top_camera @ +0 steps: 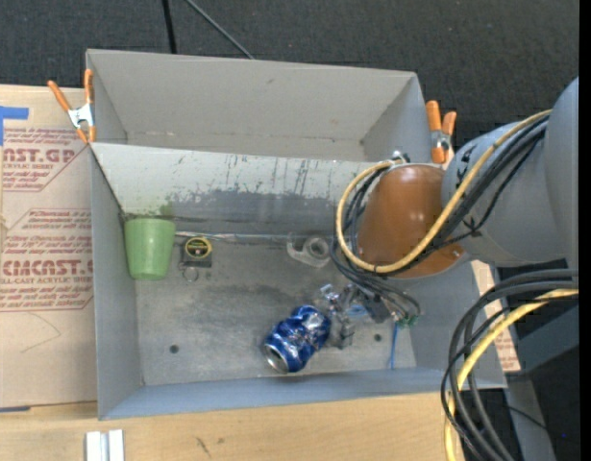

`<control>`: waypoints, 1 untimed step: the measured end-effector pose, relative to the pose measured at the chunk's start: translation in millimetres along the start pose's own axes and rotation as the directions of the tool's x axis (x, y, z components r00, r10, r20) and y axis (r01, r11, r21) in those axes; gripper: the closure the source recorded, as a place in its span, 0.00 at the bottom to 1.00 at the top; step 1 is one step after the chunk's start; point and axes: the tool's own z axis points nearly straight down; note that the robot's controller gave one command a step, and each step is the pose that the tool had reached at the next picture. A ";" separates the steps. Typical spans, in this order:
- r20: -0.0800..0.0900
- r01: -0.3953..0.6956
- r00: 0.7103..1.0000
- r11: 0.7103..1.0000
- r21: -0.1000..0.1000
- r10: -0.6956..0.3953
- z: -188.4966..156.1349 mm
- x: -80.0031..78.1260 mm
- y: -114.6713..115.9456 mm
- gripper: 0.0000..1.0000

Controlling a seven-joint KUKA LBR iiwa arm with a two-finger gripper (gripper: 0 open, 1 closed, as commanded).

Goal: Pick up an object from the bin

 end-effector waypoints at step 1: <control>0.008 0.024 1.000 1.000 0.004 -0.024 -127.7 5.6 0.4 1.00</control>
Offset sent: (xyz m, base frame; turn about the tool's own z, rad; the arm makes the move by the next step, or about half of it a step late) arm -0.0070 -0.0024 0.1233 -0.0248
